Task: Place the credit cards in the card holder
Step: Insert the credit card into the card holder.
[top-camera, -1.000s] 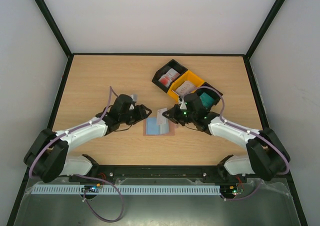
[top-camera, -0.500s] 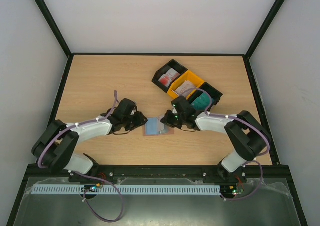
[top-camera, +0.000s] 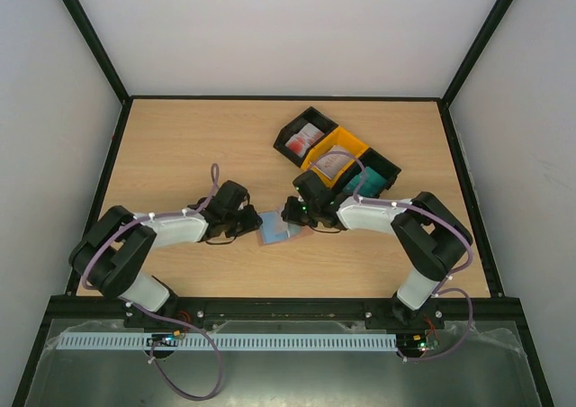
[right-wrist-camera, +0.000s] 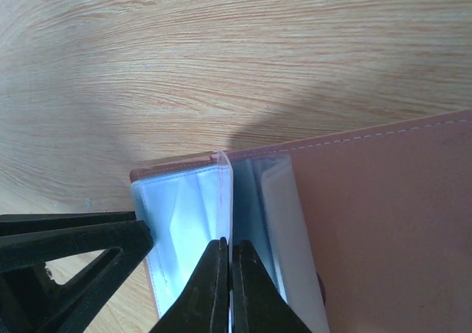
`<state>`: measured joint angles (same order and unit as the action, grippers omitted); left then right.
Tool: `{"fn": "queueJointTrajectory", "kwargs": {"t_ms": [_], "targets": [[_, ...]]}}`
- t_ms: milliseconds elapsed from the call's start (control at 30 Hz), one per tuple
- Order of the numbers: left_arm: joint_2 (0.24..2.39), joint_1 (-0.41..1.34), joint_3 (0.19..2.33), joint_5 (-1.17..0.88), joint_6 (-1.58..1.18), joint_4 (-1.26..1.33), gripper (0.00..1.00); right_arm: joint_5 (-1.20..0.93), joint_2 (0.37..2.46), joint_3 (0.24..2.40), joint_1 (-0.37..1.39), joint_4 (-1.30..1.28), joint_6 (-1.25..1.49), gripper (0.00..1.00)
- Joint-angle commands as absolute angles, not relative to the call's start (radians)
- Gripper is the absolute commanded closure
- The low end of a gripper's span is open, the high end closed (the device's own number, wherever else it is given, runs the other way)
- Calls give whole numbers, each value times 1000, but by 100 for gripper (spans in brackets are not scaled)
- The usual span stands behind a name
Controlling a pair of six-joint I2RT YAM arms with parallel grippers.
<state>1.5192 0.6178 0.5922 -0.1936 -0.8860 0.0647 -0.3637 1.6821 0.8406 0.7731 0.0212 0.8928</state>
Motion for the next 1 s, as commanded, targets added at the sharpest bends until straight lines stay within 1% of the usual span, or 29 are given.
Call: {"fn": "queueJointTrajectory", "kwargs": {"t_ms": [0,167,400,500,633,800,967], "targets": [[1524,625,545,-154,-858,15,74,-264,1706,871,781,-108,797,98],[1478,624,525,-133,-823,-2,73,-244,1675,883,780,-147,731,98],[1465,624,483,-177,-830,65,72,-308,1635,885,777,-136,686,98],[1456,625,469,-169,-837,83,72,-314,1603,870,754,-110,673,98],[1448,624,460,-158,-839,102,71,-393,1565,848,712,-70,642,98],[1454,624,461,-161,-844,120,71,-426,1554,821,688,-38,617,98],[1467,624,457,-170,-857,137,71,-514,1609,775,685,27,600,98]]}}
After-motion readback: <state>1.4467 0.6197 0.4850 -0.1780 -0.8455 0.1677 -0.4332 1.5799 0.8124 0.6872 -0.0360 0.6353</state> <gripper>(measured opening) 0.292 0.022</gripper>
